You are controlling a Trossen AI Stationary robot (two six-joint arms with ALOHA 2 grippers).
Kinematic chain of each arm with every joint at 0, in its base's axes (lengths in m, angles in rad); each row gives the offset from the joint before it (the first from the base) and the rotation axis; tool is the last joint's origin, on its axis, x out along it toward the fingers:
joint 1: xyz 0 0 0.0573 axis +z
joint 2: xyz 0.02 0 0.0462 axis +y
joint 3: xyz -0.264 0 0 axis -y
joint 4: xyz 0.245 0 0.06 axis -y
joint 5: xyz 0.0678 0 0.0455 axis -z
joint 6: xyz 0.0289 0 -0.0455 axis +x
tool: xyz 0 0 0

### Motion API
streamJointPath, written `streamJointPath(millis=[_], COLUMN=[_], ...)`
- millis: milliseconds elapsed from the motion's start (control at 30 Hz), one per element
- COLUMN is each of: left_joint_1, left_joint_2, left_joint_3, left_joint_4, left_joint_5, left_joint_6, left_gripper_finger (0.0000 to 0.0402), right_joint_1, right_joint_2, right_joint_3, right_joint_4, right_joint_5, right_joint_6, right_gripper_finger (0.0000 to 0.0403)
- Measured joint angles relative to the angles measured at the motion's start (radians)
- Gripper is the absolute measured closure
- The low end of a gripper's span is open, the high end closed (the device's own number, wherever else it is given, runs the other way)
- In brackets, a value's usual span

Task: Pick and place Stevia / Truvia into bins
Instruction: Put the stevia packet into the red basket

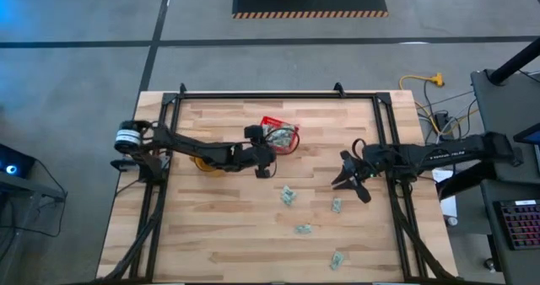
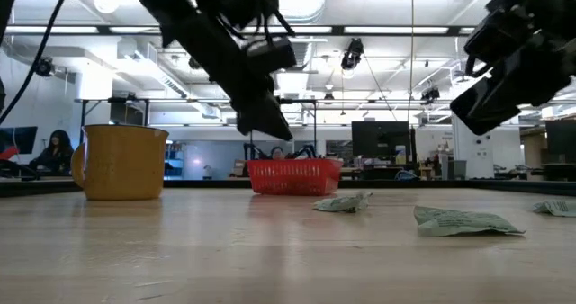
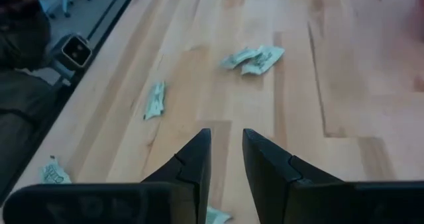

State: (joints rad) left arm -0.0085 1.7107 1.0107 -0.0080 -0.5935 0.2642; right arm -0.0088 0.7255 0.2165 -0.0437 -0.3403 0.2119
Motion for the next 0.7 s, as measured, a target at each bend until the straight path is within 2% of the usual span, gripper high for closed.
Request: streamJointPath(millis=[133,267,433,700], left_joint_1=[-0.049,-0.092,-0.130,-0.138], left_joint_2=[-0.052,-0.090,-0.106,-0.106], left_joint_3=[-0.003,-0.003,-0.003,-0.003], left_joint_4=[-0.014,-0.037,-0.038,-0.057], left_joint_5=[0.049,0.145,0.165,0.164], left_joint_6=[-0.022,-0.033,-0.049,-0.050], left_gripper_finger=[0.0233,0.0233,0.0233,0.0233], right_joint_1=[0.130,0.239,0.366,0.471], right_joint_2=[0.017,0.050,0.119,0.253], right_joint_3=[0.004,0.007,0.007,0.025], right_joint_4=[0.001,-0.001,-0.002,0.001], right_joint_5=[0.129,0.189,0.271,0.291], right_joint_6=[0.045,0.124,0.254,0.358], right_gripper_finger=[0.0321,0.0323,0.0330,0.0333])
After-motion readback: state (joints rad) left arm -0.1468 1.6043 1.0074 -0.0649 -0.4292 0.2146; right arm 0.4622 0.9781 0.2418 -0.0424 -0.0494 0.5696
